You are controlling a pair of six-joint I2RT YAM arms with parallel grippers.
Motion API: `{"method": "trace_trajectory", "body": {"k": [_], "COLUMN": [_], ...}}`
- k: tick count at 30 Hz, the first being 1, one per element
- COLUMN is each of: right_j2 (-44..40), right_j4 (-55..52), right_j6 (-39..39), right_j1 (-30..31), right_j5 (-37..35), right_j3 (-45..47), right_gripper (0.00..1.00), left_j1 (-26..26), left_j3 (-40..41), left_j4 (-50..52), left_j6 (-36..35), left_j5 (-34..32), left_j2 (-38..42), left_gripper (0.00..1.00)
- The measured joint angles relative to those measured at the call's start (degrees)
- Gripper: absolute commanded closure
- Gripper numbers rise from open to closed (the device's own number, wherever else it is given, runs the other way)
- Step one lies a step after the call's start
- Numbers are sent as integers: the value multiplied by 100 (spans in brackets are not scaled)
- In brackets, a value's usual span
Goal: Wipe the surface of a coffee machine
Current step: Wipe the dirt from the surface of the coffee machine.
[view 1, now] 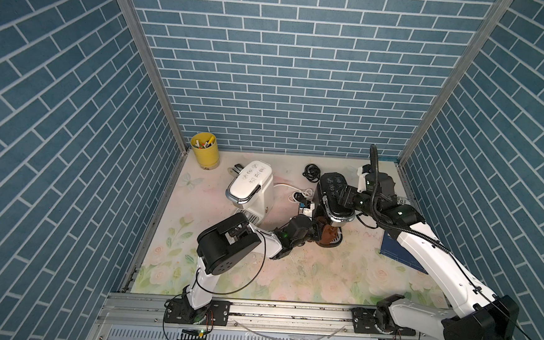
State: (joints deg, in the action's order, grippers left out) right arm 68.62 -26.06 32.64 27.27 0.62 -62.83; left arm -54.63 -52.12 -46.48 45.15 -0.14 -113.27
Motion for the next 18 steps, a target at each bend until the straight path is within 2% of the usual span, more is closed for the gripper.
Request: {"method": "trace_trajectory", "body": {"k": [11,18], "right_j2": [-42,-83], "right_j4": [68,-2], "right_j6": [17,17], "right_j1": [-2,-2], "right_j5": [11,11], "right_j3": [70,70], "right_gripper": [33,33], "left_j1": [42,76], "left_j3": [212,743], "left_j4": [-282,-463], "left_j6": [-184,179], "left_j5": [39,-116], "left_j2": [372,612], "left_gripper": [100,100]}}
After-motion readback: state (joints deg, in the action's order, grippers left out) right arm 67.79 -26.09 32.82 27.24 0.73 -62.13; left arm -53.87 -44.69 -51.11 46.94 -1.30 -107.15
